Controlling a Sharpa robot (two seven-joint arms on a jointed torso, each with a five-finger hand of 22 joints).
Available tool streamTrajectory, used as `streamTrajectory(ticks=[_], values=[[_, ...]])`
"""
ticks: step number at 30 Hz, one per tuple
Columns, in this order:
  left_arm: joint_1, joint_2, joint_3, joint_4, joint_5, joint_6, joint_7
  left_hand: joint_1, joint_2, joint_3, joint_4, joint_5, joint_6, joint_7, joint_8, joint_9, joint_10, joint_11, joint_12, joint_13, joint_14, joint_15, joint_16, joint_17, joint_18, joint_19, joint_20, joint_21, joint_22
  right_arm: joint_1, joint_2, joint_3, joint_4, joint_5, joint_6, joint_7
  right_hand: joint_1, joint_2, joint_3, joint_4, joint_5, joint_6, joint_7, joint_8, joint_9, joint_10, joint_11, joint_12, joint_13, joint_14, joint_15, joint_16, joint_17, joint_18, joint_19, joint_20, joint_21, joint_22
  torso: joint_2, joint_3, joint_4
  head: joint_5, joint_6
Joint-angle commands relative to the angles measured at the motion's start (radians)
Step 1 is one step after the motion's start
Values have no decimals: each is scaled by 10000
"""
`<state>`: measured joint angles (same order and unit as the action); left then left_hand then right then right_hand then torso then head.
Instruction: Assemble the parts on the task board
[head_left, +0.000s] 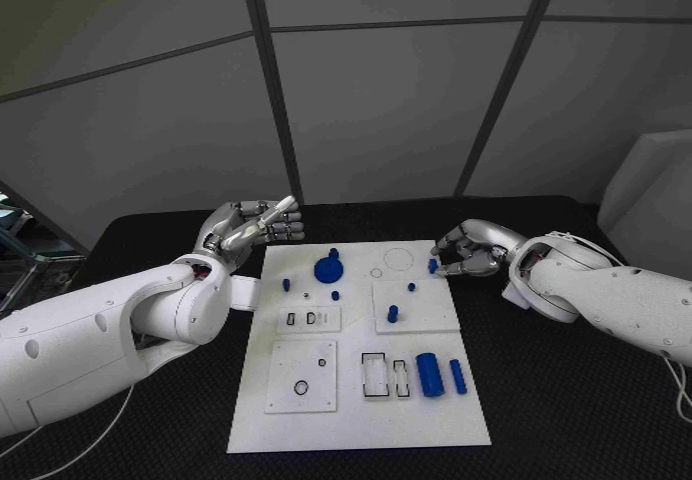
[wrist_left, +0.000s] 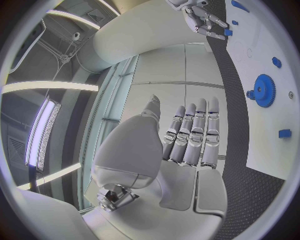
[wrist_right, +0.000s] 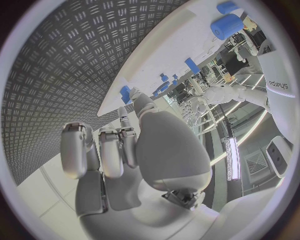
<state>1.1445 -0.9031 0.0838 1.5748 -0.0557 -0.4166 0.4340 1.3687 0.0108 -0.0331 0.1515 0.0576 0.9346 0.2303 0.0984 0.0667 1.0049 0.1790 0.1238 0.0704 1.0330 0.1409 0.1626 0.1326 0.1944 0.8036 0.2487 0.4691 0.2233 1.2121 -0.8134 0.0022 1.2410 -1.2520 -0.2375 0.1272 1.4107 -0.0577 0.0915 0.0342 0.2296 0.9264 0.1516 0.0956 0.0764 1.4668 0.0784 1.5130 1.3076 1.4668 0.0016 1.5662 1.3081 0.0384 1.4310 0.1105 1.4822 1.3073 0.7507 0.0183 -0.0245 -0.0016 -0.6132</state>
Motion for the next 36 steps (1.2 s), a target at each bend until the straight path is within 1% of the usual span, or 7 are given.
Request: streamTrajectory(ticks=[1, 12, 17, 20, 31, 36], values=[[11, -7, 10, -23, -52, 120, 32, -13, 107, 6, -62, 4, 20, 50, -55, -11, -1, 38, -45, -18, 60, -20, -64, 18, -129, -78, -7, 30, 15, 7, 29, 9, -23, -139, 147, 47, 29, 63, -3, -38, 51, 67, 24, -33, -6, 527, -76, -52, 1975, 991, -70, -33, 2418, 72, -24, -41, -58, 666, -8, 5, -6, 11, -7], [11, -14, 11, -49, -52, 107, 29, -10, 108, 4, -67, 4, 13, 55, -63, -13, -10, 42, -54, -21, 60, -17, -68, 19, -130, -80, -6, 32, 16, -24, 167, 9, -80, -148, 177, -8, -50, 120, -12, -3, 36, 179, 54, -4, 3, 539, -50, -37, 1992, 998, -43, -23, 2445, 63, 5, -26, -43, 702, -5, 10, -8, 18, -10], [11, -13, 11, -46, -52, 112, 25, -10, 108, 4, -67, 4, 13, 55, -63, -13, -10, 42, -54, -21, 60, -17, -68, 19, -130, -80, -6, 32, 16, -44, 246, 9, -144, -280, 194, -66, -125, 215, 5, 36, 30, 416, 89, 74, 28, 554, -21, -18, 2012, 1002, -10, -16, 2465, 53, 40, 0, -25, 745, -3, 6, 0, 3, -2], [11, -14, 11, -46, -52, 115, 22, -10, 108, 4, -67, 4, 13, 55, -63, -13, -10, 42, -54, -21, 60, -17, -68, 19, -130, -80, -6, 32, 16, -53, 286, 9, -173, -347, 204, -100, -143, 263, 28, 45, 27, 557, 96, 118, 40, 566, -14, -5, 2027, 1006, 0, -10, 2480, 49, 57, 13, -16, 766, -9, 11, -9, 4, -4], [11, -21, 11, -39, -52, 117, 20, -7, 114, 0, -75, 4, 1, 63, -78, -15, -28, 50, -70, -27, 57, -13, -76, 22, -131, -84, -5, 37, 18, -64, 393, 10, -292, -409, 154, -209, -144, 304, 54, 46, 24, 631, 95, 132, 42, 572, -14, 3, 2035, 1009, 6, -4, 2495, 43, 75, 20, -5, 791, -9, 12, -1, 1, -16], [11, -28, 11, -38, -52, 119, 14, -7, 114, 0, -75, 4, 1, 63, -78, -15, -28, 50, -70, -27, 57, -13, -76, 22, -131, -84, -5, 37, 18, -65, 420, 10, -320, -413, 135, -236, -145, 372, 99, 52, 27, 727, 78, 150, 44, 583, -24, 16, 2049, 1012, 5, 0, 2506, 37, 99, 25, 9, 822, -6, 17, -5, 3, -25]])
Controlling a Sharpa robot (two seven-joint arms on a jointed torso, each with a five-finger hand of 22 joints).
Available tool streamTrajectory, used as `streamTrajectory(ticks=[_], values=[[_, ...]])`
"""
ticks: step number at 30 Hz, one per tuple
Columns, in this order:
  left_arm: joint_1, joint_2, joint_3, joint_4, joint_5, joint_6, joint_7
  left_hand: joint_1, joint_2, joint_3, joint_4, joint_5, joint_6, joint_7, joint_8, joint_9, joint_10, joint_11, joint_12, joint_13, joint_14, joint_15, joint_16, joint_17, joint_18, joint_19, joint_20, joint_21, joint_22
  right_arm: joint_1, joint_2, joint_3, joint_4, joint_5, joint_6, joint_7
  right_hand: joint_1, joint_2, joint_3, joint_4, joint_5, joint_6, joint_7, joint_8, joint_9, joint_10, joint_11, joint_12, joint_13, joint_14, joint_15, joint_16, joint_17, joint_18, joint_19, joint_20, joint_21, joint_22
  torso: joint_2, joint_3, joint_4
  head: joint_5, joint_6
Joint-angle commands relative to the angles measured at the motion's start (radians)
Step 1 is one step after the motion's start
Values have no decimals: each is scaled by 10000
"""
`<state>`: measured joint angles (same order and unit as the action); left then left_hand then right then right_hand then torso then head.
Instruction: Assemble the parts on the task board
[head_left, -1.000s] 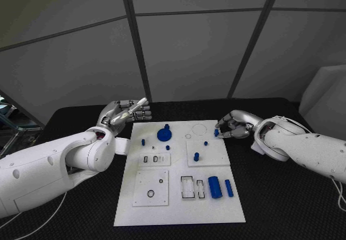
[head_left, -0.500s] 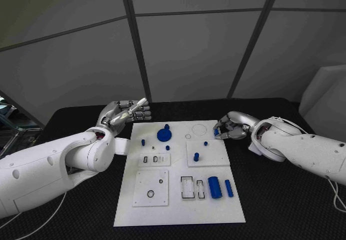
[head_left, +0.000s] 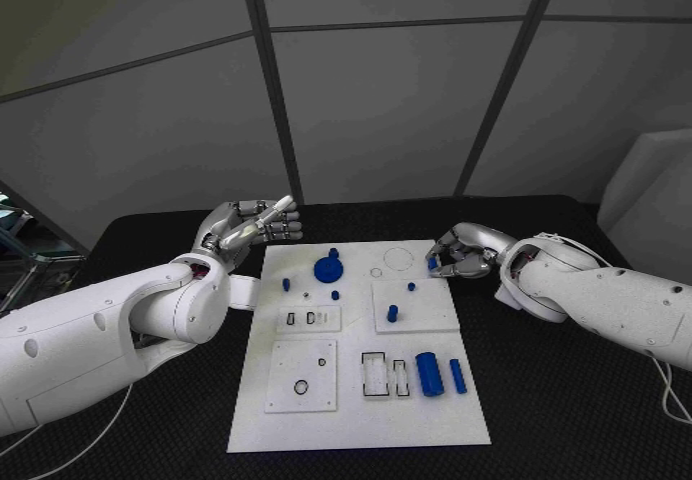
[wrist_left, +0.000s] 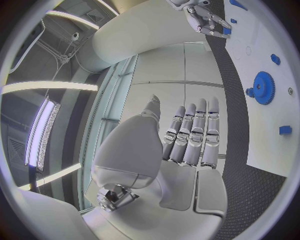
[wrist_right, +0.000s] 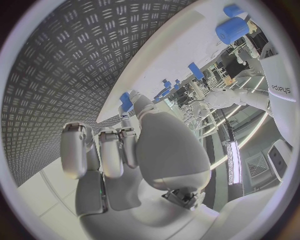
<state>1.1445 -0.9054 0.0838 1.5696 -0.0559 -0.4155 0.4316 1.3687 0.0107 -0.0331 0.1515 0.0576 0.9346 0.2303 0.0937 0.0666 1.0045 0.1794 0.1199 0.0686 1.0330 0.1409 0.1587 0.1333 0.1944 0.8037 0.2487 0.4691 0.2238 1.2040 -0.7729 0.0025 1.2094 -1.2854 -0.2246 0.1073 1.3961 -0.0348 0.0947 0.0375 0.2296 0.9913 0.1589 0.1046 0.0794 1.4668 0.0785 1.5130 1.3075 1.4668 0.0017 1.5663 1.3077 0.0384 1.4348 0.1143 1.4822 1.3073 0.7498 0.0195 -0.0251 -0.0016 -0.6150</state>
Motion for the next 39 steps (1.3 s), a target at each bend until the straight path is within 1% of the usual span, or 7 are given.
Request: streamTrajectory(ticks=[1, 10, 14, 21, 27, 32, 39], values=[[11, -7, 10, 14, -51, 110, 36, -7, 114, 0, -76, 4, 2, 63, -31, -14, -24, 46, -31, -9, 58, -13, -37, 15, -131, -84, -5, 37, 13, 16, 21, 8, -10, -79, 6, -41, 2, 161, 80, 21, 29, 105, 0, 66, 14, 587, -30, 21, 2054, 1014, 2, 3, 2518, 35, 67, -13, 13, 830, 1, 6, 0, 1, -7], [11, -12, 10, 18, -51, 118, 27, -7, 114, 0, -76, 4, 2, 63, -31, -14, -24, 46, -31, -9, 58, -13, -37, 15, -131, -84, -5, 37, 13, 16, 77, 8, -69, -80, -93, -77, 49, 369, 242, 12, -21, 448, -123, 169, 41, 653, -127, 99, 2136, 1034, -50, 35, 2604, 6, 168, -40, 79, 969, -1, 6, 2, -12, -20], [11, -14, 10, 21, -51, 117, 25, -8, 119, -7, -81, 4, -6, 69, -44, -15, -38, 52, -46, -13, 56, -9, -45, 18, -132, -89, -4, 42, 15, 15, 92, 8, -59, -67, -288, -73, 196, 607, 502, -69, -523, 715, -249, 270, 68, 667, -244, 114, 2153, 1040, -145, 45, 2631, -3, 201, -121, 101, 1017, -2, 3, 3, -22, -29], [11, -19, 10, 22, -51, 122, 22, -8, 119, -7, -81, 4, -6, 69, -44, -15, -38, 52, -46, -13, 56, -9, -45, 18, -132, -89, -4, 42, 15, 11, 57, 10, 139, -13, -730, -51, 319, 780, 757, -181, -570, 961, -355, 383, 111, 680, -335, 126, 2170, 1040, -217, 45, 2631, -20, 251, -189, 135, 1090, -6, 7, 3, -11, -60], [11, -47, 10, 20, -51, 125, 13, -8, 119, -7, -81, 4, -6, 69, -44, -15, -38, 52, -46, -13, 56, -9, -45, 18, -132, -89, -4, 42, 15, 14, -212, 29, 876, 145, -1233, -282, 312, 778, 789, -200, -546, 970, -363, 383, 113, 679, -349, 124, 2169, 1040, -230, 45, 2631, -40, 311, -205, 175, 1174, -41, -9, -11, 3, -58], [14, -63, 10, -10, -51, 162, 1, -10, 125, -9, -83, 4, -9, 70, -51, -15, -43, 54, -52, -14, 56, -8, -49, 20, -133, -92, -3, 45, 16, 24, -394, 231, 1778, 248, -1376, -782, 293, 754, 806, -213, -542, 942, -355, 362, 105, 654, -350, 93, 2139, 1040, -233, 45, 2631, -48, 335, -215, 191, 1208, -115, -49, -6, 28, -66], [19, 32, 7, -226, -49, 201, -44, -24, 121, -22, -79, 2, -5, 63, -54, -14, -38, 52, -53, -13, 57, -7, -52, 23, -133, -94, -2, 48, 17, 34, -28, 319, 2683, 179, -1483, -1500, 263, 746, 812, -207, -565, 935, -351, 355, 103, 639, -347, 74, 2120, 1040, -233, 45, 2631, -49, 335, -220, 191, 1209, -254, -95, 23, 106, -104]])
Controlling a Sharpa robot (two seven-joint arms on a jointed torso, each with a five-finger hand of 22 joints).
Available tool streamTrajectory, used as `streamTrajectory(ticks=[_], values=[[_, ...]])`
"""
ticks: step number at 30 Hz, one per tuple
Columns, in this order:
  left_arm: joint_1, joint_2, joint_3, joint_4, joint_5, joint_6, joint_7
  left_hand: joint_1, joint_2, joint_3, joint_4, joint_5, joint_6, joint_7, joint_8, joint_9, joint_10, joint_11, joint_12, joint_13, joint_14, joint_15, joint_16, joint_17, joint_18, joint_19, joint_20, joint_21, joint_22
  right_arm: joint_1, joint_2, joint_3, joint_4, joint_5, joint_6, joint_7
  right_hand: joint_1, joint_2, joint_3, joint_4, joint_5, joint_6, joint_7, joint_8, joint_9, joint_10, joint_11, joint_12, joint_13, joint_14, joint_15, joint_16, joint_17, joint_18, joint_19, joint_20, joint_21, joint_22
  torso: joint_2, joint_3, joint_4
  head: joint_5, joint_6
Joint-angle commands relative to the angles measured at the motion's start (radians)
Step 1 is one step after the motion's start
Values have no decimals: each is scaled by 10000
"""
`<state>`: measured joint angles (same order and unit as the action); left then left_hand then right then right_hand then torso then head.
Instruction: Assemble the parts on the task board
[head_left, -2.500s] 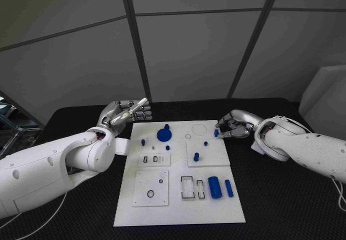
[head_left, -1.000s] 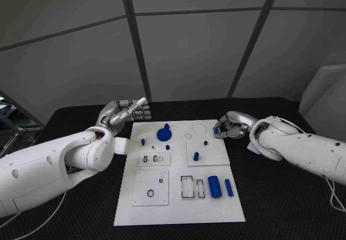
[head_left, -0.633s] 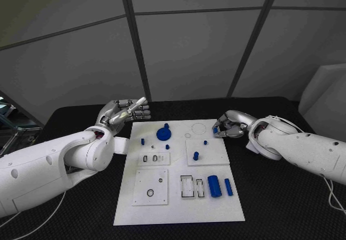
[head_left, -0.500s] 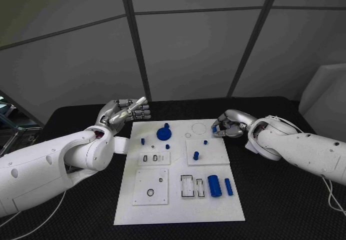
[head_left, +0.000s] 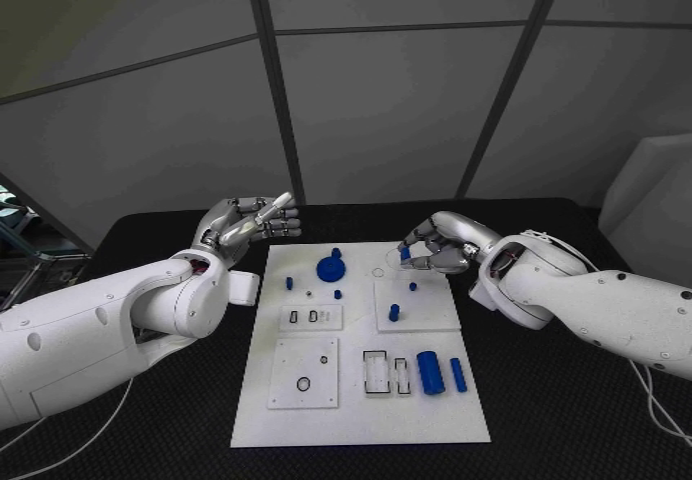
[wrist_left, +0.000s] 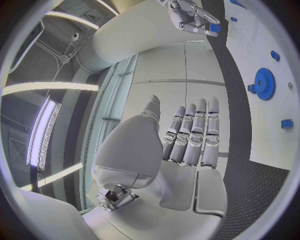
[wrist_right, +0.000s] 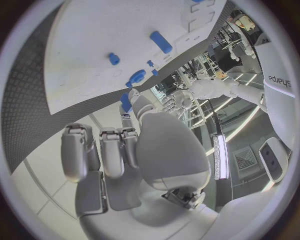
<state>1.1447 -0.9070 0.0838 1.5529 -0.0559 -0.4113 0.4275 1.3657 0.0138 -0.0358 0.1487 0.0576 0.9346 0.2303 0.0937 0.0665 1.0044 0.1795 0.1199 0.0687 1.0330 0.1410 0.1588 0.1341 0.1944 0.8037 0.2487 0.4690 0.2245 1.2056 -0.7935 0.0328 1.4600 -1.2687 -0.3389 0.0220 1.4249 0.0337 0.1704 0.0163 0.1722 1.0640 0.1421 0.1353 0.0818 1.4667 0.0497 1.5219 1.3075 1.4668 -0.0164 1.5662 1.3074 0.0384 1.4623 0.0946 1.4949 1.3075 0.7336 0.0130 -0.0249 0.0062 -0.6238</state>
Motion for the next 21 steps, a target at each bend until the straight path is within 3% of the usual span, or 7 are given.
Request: streamTrajectory(ticks=[1, 8, 14, 21], values=[[17, 80, 7, -109, -48, 163, -11, -5, 88, -4, -48, 1, 0, 57, -55, -12, -30, 49, -53, -14, 58, -7, -56, 17, -133, -96, -1, 51, 11, 18, 317, 21, 218, -65, -339, -728, -25, 61, 55, 5, 9, 208, -184, 48, 79, 639, -60, -15, 2120, 1040, -52, 45, 2634, -48, 61, -23, 64, 1208, -112, -36, 27, 36, -21], [31, 313, 5, -428, -46, 191, -38, -15, 88, -13, -44, 1, 7, 50, -55, -10, -21, 44, -51, -12, 60, -8, -58, 19, -133, -98, -1, 53, 12, 2, 1480, 8, 83, -771, -212, -1206, -36, 65, 68, 5, 8, 198, -182, 39, 76, 621, -58, -38, 2098, 1040, -52, 45, 2634, -45, 51, -26, 58, 1195, -219, -103, 95, 208, -173], [61, 420, 6, -594, -46, 169, -58, -19, 92, -16, -44, 2, 16, 44, -53, -8, -10, 40, -48, -10, 62, -9, -60, 21, -133, -99, -1, 55, 13, -223, 2269, -62, -131, -1453, -65, -1676, -48, 66, 109, -9, 47, 150, -167, 4, 64, 598, -50, -66, 2072, 1040, -49, 45, 2634, -42, 42, -30, 50, 1182, -264, -135, 132, 357, -238], [77, 491, 6, -679, -46, 138, -77, -19, 92, -16, -44, 2, 16, 44, -53, -8, -10, 40, -48, -10, 62, -9, -60, 21, -133, -99, -1, 55, 13, -461, 2820, -252, -307, -2106, 227, -2149, -124, 5, 146, -20, 132, 98, -138, -44, 48, 563, -27, -108, 2034, 1040, -35, 45, 2634, -38, 26, -26, 38, 1163, -262, -121, 135, 560, -328]])
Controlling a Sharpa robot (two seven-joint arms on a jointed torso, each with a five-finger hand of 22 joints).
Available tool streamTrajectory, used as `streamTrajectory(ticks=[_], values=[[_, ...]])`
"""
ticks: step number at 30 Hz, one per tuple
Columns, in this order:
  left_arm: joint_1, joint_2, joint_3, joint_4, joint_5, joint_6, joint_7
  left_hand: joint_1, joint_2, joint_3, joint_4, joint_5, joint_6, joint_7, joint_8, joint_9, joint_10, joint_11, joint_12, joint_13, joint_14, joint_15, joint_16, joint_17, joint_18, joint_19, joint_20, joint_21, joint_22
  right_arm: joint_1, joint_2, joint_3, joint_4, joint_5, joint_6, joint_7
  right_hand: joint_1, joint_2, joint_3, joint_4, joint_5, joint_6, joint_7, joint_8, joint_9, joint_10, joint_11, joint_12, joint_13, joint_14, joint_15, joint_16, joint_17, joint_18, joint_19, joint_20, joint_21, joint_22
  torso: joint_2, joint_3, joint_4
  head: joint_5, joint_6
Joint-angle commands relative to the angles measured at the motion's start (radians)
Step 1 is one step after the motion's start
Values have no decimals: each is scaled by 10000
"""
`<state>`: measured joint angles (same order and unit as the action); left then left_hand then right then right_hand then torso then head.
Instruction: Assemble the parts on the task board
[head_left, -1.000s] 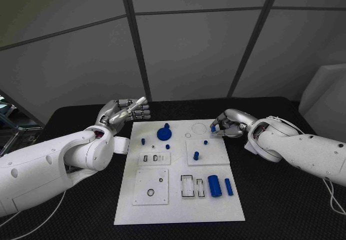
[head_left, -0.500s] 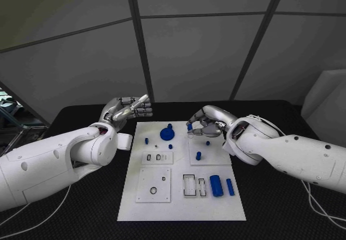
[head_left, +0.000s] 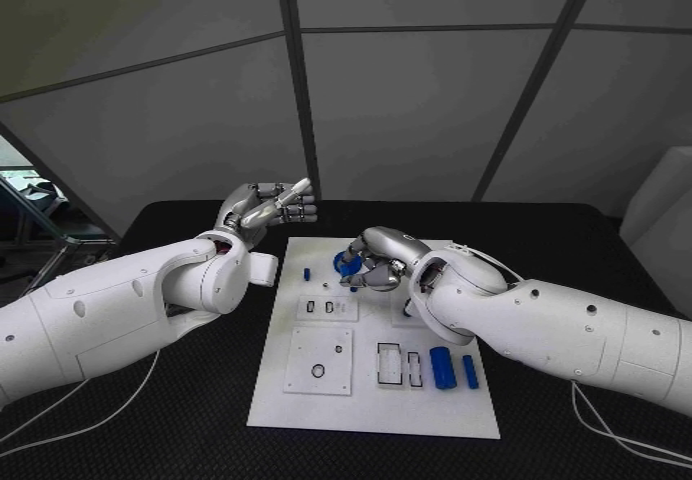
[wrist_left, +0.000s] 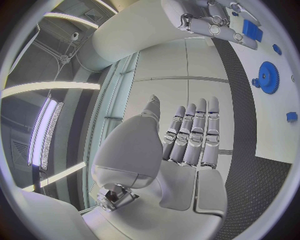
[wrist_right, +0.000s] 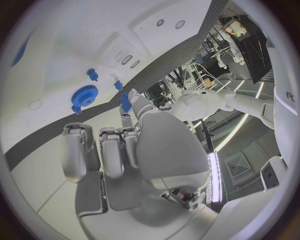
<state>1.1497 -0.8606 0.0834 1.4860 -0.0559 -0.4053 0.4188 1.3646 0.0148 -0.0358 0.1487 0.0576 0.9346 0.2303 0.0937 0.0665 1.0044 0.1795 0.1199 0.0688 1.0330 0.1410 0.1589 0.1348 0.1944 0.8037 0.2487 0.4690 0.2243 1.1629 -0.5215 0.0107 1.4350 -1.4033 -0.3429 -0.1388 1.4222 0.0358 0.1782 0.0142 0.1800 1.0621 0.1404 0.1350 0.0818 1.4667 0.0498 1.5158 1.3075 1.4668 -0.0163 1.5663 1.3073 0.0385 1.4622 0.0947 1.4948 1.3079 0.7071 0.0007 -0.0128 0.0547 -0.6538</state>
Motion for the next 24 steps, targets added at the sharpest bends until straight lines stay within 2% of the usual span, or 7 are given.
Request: streamTrajectory(ticks=[1, 10, 17, 24], values=[[29, 34, 11, -14, -46, 76, 7, -8, 81, -16, -44, 2, 16, 44, -53, -8, -10, 39, -48, -11, 62, -9, -60, 14, -133, -99, -1, 55, 15, -71, 156, -56, -80, -811, 320, -575, -108, -24, 68, 3, 61, 114, -118, -45, 48, 562, -26, -48, 2033, 1040, -34, 45, 2635, -40, 28, -25, 39, 1161, 11, 7, 7, 109, -53], [32, 88, 11, -29, -46, 83, -14, -6, 87, -19, -48, 2, 26, 38, -54, -7, 0, 35, -47, -9, 63, -11, -64, 16, -132, -101, -1, 59, 16, -448, 483, -142, -189, -1195, 433, -833, -146, -55, 69, 7, 79, 104, -112, -57, 44, 574, -19, -34, 2048, 1040, -28, 45, 2635, -43, 38, -22, 45, 1174, 28, 27, 9, 248, -112], [33, 90, 11, -34, -46, 85, -32, -6, 87, -19, -48, 2, 26, 38, -54, -7, 0, 35, -47, -9, 63, -11, -64, 16, -132, -101, -1, 59, 16, -523, 546, -153, -223, -1252, 517, -845, -182, -83, 74, 10, 122, 113, -113, -60, 44, 580, -17, -26, 2056, 1040, -24, 45, 2635, -42, 36, -18, 43, 1172, 22, 23, 1, 268, -149], [33, 82, 11, -28, -46, 87, -50, -5, 91, -21, -50, 3, 30, 36, -55, -6, 5, 33, -47, -9, 63, -12, -66, 17, -131, -102, -1, 61, 17, -544, 562, -156, -235, -1331, 773, -962, -271, -158, 58, 26, 136, 115, -108, -72, 42, 590, -13, -15, 2068, 1040, -19, 45, 2635, -42, 36, -12, 42, 1172, 32, 24, 2, 280, -247]])
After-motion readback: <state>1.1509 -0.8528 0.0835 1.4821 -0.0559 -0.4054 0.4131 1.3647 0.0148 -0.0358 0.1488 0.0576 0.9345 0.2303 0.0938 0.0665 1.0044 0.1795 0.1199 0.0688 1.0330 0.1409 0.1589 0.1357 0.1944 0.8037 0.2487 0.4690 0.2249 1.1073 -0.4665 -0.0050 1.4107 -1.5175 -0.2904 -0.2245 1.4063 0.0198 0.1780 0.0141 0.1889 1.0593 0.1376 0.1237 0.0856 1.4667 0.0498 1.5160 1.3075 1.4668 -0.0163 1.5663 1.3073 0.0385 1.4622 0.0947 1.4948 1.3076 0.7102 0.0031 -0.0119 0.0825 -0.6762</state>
